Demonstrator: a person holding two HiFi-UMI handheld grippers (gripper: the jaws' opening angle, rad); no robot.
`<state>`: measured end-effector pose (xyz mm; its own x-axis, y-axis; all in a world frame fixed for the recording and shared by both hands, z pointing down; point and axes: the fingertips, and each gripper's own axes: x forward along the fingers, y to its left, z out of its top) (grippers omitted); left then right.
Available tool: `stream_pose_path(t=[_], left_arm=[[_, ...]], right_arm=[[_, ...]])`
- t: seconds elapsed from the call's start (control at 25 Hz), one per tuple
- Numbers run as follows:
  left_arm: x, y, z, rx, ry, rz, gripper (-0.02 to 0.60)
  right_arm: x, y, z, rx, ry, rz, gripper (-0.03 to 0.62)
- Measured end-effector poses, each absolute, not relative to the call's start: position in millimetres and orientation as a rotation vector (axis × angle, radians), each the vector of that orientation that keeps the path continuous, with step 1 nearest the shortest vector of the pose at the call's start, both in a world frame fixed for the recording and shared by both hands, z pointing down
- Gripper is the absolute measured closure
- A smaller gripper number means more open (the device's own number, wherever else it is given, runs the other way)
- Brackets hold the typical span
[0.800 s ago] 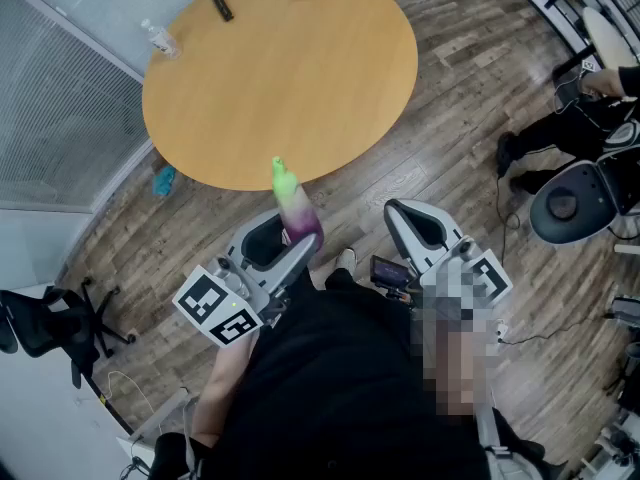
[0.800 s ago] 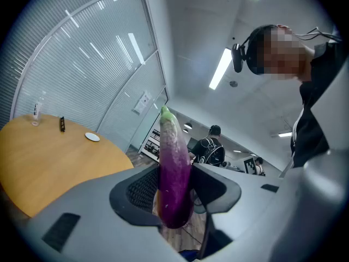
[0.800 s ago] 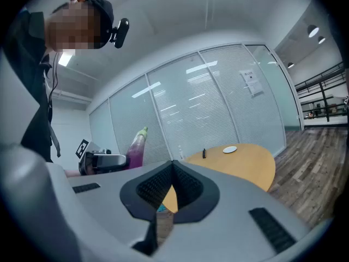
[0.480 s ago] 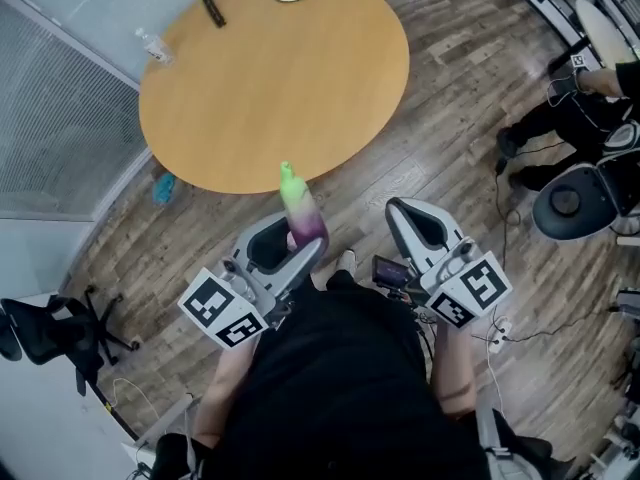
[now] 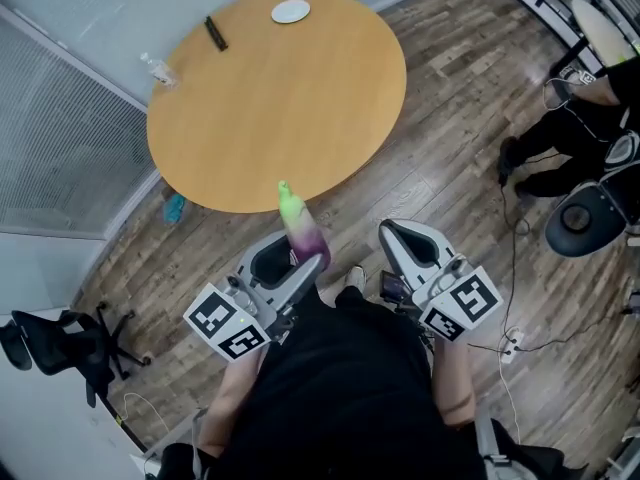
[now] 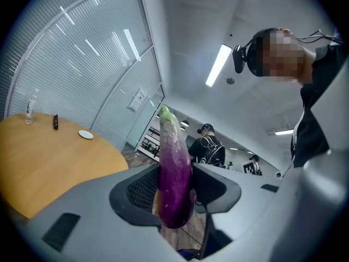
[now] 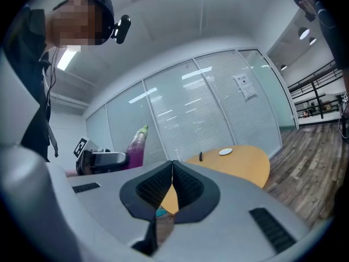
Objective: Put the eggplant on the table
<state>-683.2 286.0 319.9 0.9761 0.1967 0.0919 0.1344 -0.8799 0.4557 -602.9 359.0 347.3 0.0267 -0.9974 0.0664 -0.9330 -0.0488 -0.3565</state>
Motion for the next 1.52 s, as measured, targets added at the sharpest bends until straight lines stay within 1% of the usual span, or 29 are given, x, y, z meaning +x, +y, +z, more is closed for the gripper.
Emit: stream_pose_path(t=[0.48,0.8,0.92,1.12,1.24,1.52], left_arm=[[-659,306,332,2.568,0.311,0.223,0.376],[-610,301,337,2.561,0.43,0.253,0.376],[-580,290,342,2.558,0.466,0.252,0.376],[-509,266,348,2.504,0.529,0.253,0.376],[-472,270,339,2.503,0.613,0.236,0.376],[-410,281,335,2.48,0.756,0.24,0.376]], right_arm=[[-588,394,366,-2.157,1.892,-0.518,0.577],[-556,394,382,-2.218,1.781,-0.552,0.577],[-532,385,385,-2.252,1.764,-0.558,0.577],[-475,365,383,-2.326,1.72,-0.579,0.577],[-445,360,369,-2.374,1.694,-0.551,0.577],[-399,354,354,-2.456,1.616,-0.509,0.577]])
